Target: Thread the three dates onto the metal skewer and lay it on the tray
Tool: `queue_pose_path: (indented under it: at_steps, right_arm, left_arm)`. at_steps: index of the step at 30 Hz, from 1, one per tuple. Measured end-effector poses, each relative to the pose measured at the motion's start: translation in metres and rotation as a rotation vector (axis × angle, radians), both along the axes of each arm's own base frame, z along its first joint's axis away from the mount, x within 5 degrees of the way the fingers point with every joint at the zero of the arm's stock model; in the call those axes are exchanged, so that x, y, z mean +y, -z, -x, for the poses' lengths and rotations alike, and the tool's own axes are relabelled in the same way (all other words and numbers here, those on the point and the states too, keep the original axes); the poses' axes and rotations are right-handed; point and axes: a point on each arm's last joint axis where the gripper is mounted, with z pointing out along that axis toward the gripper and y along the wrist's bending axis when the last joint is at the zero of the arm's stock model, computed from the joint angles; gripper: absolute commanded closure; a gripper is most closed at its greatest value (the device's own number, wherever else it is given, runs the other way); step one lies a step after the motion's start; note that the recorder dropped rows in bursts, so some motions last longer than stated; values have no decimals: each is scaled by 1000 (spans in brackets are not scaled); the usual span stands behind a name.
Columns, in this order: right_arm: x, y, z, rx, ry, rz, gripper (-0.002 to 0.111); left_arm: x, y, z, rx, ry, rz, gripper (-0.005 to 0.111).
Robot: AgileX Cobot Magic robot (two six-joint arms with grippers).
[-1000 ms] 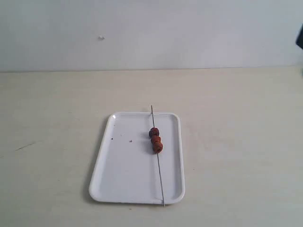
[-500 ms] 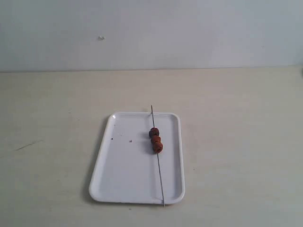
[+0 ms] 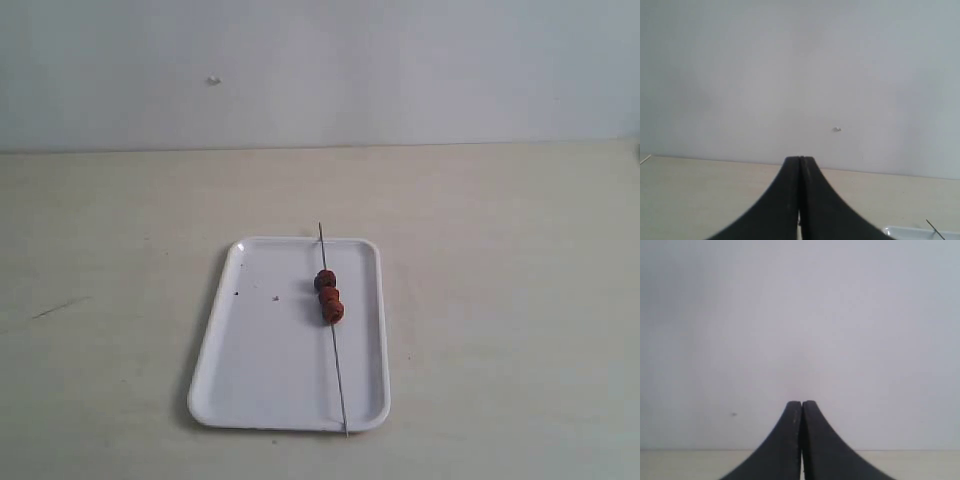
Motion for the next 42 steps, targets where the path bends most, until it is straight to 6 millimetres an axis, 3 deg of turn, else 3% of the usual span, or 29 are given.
queue_pose_path:
  at_steps: [4,11,18,23,28,37,42]
  right_arm:
    - [-8,6,2,-6,144,0,108]
    - [-14,7,3,0,217,-7,108]
    - [-14,7,3,-6,235,31,108]
    - [-4,14,5,25,165,224,108]
    - [-6,21,10,62,184,126,108]
    - [-13,90,-1,274,262,167,108]
    - [-12,99,0,365,248,173,108]
  left_arm:
    - [0,0,0,0,0,0,107]
    - [0,0,0,0,0,0,107]
    - [0,0,0,0,0,0,107]
    - [0,0,0,0,0,0,107]
    - [0,0,0,0,0,0,107]
    - [0,0,0,0,0,0,107]
    - [0,0,0,0,0,0,107]
